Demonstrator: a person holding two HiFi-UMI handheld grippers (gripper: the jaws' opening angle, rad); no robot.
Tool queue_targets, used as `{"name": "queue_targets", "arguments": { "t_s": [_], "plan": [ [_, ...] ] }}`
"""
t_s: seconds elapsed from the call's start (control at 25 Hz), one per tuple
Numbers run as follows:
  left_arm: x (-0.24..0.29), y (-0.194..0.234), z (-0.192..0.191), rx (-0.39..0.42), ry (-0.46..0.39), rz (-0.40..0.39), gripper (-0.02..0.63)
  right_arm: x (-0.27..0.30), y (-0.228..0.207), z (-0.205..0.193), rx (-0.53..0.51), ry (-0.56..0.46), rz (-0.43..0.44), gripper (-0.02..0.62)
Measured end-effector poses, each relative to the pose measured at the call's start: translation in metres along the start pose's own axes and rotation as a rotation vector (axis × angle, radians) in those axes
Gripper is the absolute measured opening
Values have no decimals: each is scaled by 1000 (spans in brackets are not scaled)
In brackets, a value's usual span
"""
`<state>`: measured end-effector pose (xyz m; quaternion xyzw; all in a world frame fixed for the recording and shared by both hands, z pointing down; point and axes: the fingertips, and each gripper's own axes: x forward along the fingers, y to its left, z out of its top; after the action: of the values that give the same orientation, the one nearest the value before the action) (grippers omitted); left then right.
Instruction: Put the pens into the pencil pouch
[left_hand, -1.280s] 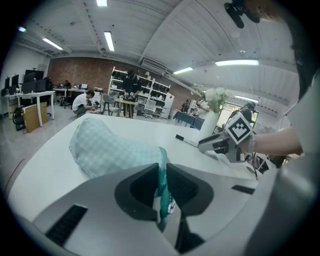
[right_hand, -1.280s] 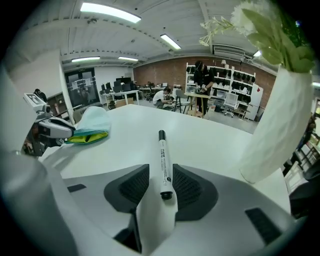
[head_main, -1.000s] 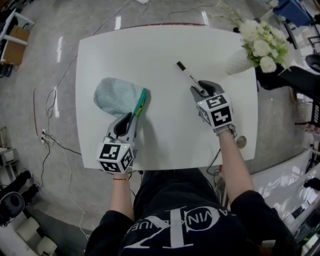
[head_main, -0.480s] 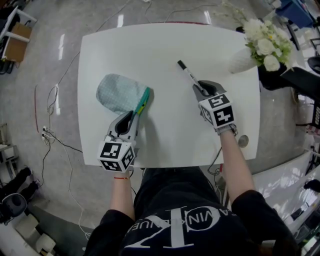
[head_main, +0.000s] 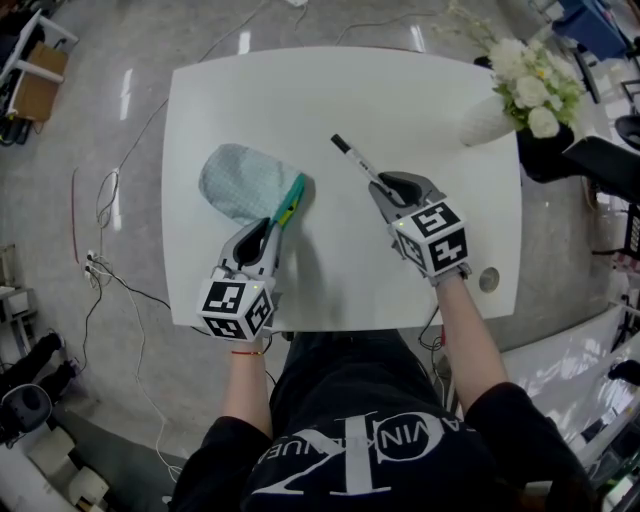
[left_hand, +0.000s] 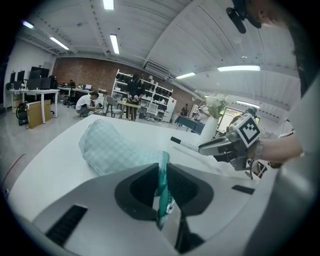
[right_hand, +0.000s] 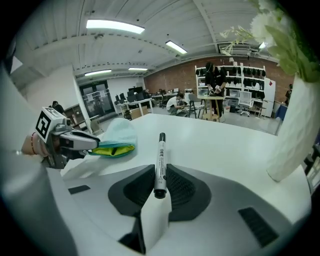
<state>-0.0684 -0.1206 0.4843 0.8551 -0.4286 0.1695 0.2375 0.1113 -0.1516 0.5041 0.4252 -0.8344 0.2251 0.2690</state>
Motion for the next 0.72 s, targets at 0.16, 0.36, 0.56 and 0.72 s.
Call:
{"name": "queue_targets", "arguments": {
  "t_s": [0.16, 0.36, 0.56, 0.72],
  "plan": [
    [-2, 0, 2, -9, -14, -4, 51, -4, 25, -3, -17, 9, 46, 81],
    [-4, 2, 2, -21, -25, 4, 51, -9, 48, -7, -25, 20, 92, 81],
    [-6, 4, 2, -47, -39, 11, 51, -16, 69, -13, -43, 39, 134, 81],
    [-8, 5, 6, -58, -54, 11, 51, -22, 84, -18, -47, 54, 163, 81]
  ]
}}
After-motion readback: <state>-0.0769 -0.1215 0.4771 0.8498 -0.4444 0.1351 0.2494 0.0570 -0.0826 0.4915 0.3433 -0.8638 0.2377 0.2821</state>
